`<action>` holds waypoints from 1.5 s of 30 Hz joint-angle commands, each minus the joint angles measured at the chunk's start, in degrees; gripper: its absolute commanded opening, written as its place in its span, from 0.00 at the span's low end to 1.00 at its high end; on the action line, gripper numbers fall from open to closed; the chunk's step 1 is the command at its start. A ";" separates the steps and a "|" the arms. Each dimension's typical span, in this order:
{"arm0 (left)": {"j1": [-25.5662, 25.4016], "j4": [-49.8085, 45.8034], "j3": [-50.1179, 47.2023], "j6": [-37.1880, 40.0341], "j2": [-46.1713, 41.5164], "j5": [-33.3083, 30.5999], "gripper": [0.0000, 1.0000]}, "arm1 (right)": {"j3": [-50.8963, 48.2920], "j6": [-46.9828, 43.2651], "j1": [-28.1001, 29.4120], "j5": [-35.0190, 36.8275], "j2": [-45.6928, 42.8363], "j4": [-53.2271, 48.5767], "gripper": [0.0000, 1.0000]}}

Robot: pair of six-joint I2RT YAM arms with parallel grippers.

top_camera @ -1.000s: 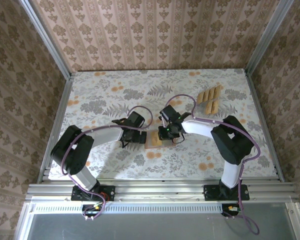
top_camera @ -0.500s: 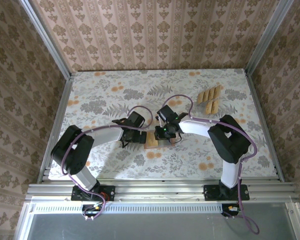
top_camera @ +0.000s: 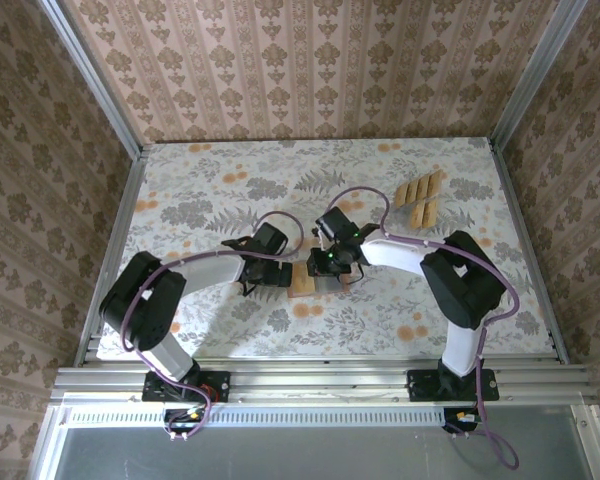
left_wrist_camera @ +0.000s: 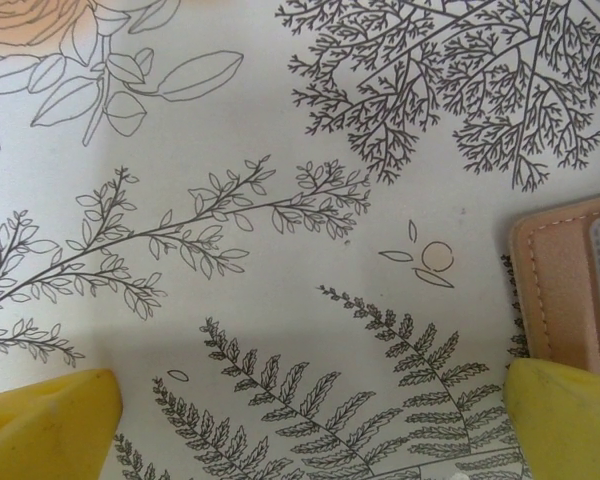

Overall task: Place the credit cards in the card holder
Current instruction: Insert the credit card into the card slot.

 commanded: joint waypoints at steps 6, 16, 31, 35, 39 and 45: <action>2.11 -0.26 -1.65 0.84 -3.27 2.03 1.00 | -1.84 0.14 -0.52 0.31 -1.49 0.62 0.19; 2.08 0.17 -1.36 0.68 -2.96 2.58 1.00 | -2.31 1.53 0.53 -0.47 0.96 2.78 0.18; 2.07 -0.40 -0.67 0.78 -3.89 2.14 1.00 | -0.03 2.90 1.85 -2.20 1.74 3.32 0.18; 2.07 -1.19 -0.61 1.06 -5.45 1.73 1.00 | -0.02 2.49 1.77 -1.38 -0.67 1.95 0.21; 1.98 -1.70 -1.05 1.09 -8.45 1.15 1.00 | -0.23 1.88 1.37 -0.25 -3.49 0.45 0.28; 2.05 -3.41 -1.12 -0.31 -13.22 -0.51 1.00 | -0.85 -0.26 -0.96 1.45 -6.91 -2.79 0.41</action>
